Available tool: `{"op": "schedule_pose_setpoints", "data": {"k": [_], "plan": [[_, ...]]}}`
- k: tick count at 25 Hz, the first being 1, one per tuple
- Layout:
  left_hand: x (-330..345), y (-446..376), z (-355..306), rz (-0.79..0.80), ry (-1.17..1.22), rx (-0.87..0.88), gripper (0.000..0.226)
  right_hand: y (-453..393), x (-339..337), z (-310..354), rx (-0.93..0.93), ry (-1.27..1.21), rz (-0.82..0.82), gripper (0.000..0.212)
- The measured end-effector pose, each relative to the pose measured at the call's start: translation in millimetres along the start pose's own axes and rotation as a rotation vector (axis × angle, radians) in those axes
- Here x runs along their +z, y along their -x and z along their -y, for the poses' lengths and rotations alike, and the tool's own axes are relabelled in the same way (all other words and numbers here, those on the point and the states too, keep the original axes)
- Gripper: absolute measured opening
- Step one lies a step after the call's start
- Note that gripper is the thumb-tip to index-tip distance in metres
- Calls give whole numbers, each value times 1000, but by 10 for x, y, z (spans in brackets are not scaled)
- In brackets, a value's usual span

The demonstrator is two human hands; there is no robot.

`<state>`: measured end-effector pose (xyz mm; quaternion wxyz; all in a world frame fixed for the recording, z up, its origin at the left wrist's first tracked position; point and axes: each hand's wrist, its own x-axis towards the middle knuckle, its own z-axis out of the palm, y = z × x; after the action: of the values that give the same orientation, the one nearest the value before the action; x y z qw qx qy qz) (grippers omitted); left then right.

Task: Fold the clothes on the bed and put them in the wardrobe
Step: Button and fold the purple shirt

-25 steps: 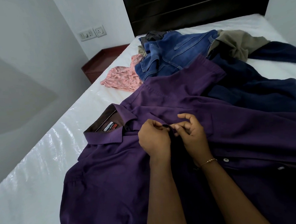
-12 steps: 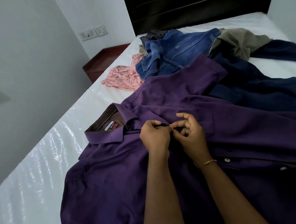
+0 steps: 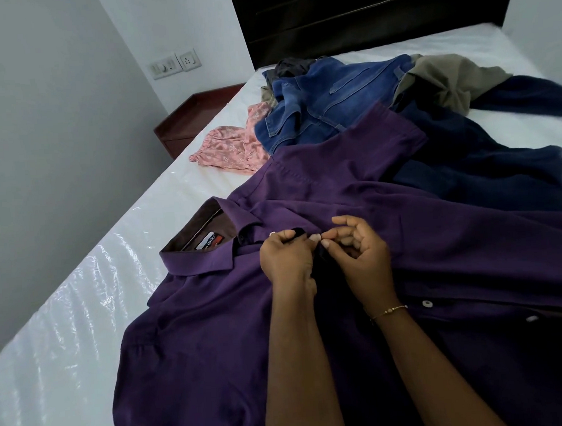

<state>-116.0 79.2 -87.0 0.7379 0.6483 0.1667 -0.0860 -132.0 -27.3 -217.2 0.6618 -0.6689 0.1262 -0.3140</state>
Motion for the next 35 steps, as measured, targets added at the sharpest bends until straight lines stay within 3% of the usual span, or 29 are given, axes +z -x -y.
{"op": "schedule_pose_setpoints", "data": {"k": [5, 9, 14, 16, 20, 22, 25, 29, 32, 35], "plan": [[46, 38, 7, 10, -135, 75, 29, 15, 6, -9, -3, 95, -39, 23], [40, -9, 26, 19, -222, 120, 33, 27, 32, 13, -20, 140, -57, 26], [-12, -45, 54, 44, -283, 226, 33, -2, -56, 77, 202, -298, 9, 41], [-4, -46, 75, 51, -325, 317, 34, -15, -68, 72, 210, -311, -1, 41], [24, -149, 106, 23, -333, 418, 33, -92, -22, 40, -3, 52, -4, 28], [48, -219, 122, 9, -289, 444, 32, -101, -92, 32, -116, 203, 77, 22], [70, -330, 129, -53, -92, 333, 30, 40, -382, -10, -242, 522, 244, 27], [101, -222, 139, -76, 50, 222, 23, 184, -972, -149, -215, 676, 127, 10], [147, 10, 187, -146, -253, 322, 21, 149, -1267, -259, -96, 666, 51, 3], [176, 70, 323, -42, -849, 475, 15, 59, -1186, -228, 58, 517, 12, 6]]}}
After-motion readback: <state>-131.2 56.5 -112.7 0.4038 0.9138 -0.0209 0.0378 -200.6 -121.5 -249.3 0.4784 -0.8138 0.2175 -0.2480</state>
